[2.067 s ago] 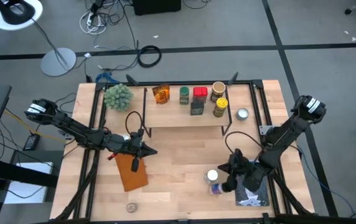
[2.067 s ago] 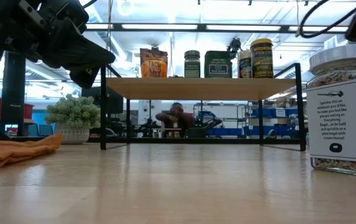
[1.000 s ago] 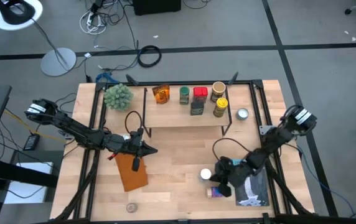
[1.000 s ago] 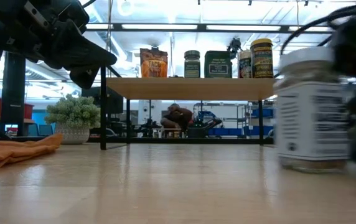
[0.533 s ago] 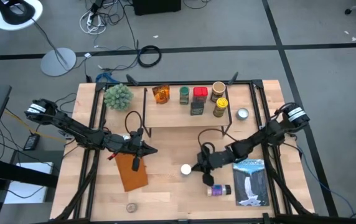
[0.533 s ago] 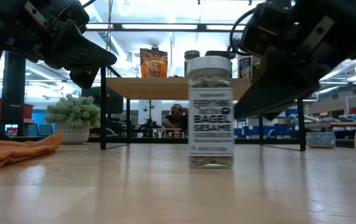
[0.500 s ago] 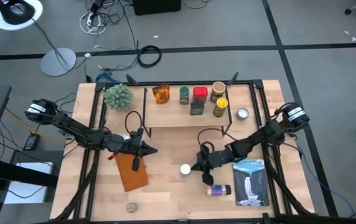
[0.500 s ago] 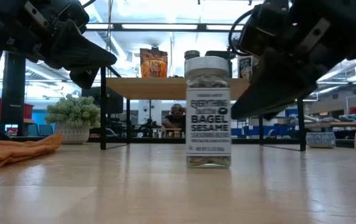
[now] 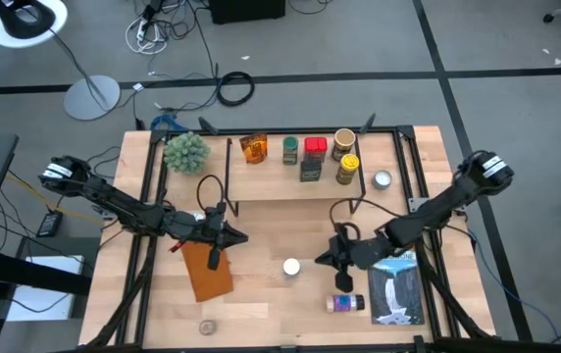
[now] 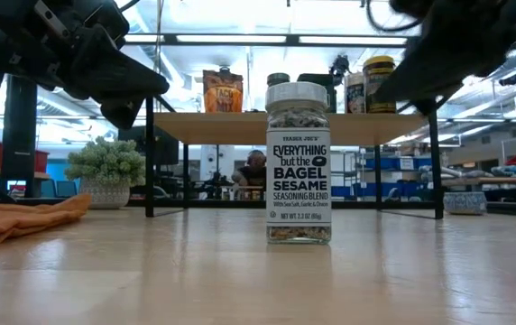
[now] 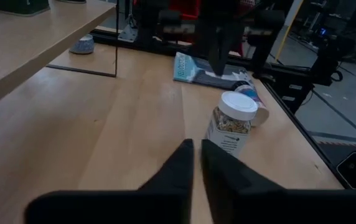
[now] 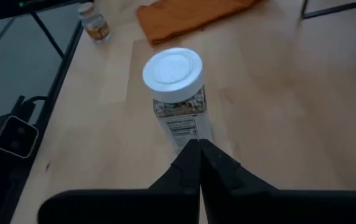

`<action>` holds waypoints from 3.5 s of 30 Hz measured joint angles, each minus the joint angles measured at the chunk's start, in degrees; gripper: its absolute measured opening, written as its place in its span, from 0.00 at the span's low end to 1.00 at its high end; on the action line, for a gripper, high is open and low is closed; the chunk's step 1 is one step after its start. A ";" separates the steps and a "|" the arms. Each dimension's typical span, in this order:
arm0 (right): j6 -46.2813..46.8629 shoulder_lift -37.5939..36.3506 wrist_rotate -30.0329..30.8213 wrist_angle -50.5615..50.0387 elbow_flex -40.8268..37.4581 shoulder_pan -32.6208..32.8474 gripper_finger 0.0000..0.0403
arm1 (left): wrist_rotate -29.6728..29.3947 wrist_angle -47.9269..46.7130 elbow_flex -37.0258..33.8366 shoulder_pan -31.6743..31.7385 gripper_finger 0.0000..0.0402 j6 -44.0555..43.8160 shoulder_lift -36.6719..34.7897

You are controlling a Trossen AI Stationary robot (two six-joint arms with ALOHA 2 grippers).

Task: Shelf spices
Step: Put the white seasoning bottle on the shelf

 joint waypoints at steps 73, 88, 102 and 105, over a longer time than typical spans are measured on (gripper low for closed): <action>9.42 -5.53 9.17 -9.32 -0.07 7.90 0.00 | -8.99 -6.05 27.87 -8.35 0.66 -5.16 35.29; 9.48 -5.51 9.48 -9.32 -0.07 7.59 0.00 | -7.25 -1.81 27.87 -6.84 0.66 -0.98 35.23; 9.55 -5.51 9.48 -8.51 -0.07 7.59 0.00 | -2.11 0.01 27.87 -4.43 0.66 -0.51 35.21; 9.51 -5.51 9.48 -8.51 -0.07 7.59 0.00 | -2.10 -0.17 28.30 -4.08 0.66 -0.41 35.20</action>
